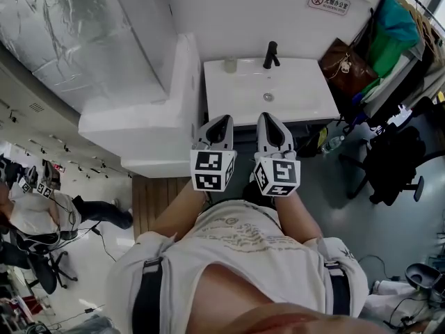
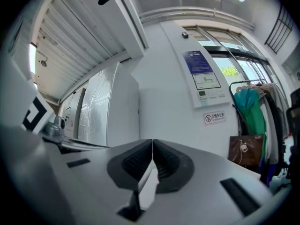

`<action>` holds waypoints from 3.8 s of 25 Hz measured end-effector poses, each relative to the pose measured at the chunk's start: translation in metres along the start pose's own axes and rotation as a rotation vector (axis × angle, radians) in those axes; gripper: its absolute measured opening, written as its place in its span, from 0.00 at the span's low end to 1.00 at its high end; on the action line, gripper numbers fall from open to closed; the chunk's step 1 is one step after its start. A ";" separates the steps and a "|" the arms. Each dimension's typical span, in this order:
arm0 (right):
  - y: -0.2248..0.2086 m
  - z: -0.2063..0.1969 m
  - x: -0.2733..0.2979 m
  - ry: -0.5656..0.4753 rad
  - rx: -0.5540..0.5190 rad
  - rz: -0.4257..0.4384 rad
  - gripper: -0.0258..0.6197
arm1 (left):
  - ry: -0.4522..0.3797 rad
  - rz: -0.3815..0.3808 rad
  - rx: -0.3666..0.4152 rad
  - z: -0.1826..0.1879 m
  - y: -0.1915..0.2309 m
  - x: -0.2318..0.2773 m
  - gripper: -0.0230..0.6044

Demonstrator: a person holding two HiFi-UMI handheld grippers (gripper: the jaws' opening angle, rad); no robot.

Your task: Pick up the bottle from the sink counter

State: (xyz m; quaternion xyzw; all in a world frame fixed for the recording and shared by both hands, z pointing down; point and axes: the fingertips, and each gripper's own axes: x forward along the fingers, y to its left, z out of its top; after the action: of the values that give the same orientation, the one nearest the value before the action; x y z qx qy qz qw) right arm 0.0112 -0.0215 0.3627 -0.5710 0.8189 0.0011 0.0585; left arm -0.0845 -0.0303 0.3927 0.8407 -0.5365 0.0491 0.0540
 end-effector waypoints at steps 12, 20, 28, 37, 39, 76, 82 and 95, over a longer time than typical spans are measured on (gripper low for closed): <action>-0.024 -0.003 0.060 -0.027 0.014 0.040 0.08 | 0.002 0.022 0.016 0.009 0.023 0.060 0.07; -0.052 -0.014 0.118 -0.005 0.002 0.076 0.08 | 0.008 0.049 0.009 0.014 0.042 0.117 0.07; -0.070 -0.015 0.181 0.016 0.008 0.168 0.08 | 0.017 0.113 0.000 0.029 0.066 0.169 0.07; -0.086 -0.022 0.236 0.047 0.033 0.235 0.08 | 0.032 0.178 -0.009 0.038 0.089 0.217 0.07; -0.090 -0.023 0.247 0.046 0.043 0.245 0.08 | 0.034 0.190 -0.004 0.040 0.094 0.226 0.07; -0.119 -0.064 0.359 0.142 0.027 0.312 0.08 | 0.167 0.275 -0.006 -0.019 0.192 0.352 0.07; -0.125 -0.071 0.362 0.162 0.021 0.285 0.08 | 0.226 0.260 -0.012 -0.049 0.201 0.373 0.07; -0.150 -0.083 0.359 0.212 0.000 0.216 0.08 | 0.386 0.151 0.007 -0.132 0.187 0.420 0.44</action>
State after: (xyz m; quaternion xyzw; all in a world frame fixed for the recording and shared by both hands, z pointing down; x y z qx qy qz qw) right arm 0.0211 -0.4146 0.4205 -0.4764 0.8772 -0.0527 -0.0287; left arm -0.0816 -0.4662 0.5898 0.7732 -0.5776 0.2152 0.1493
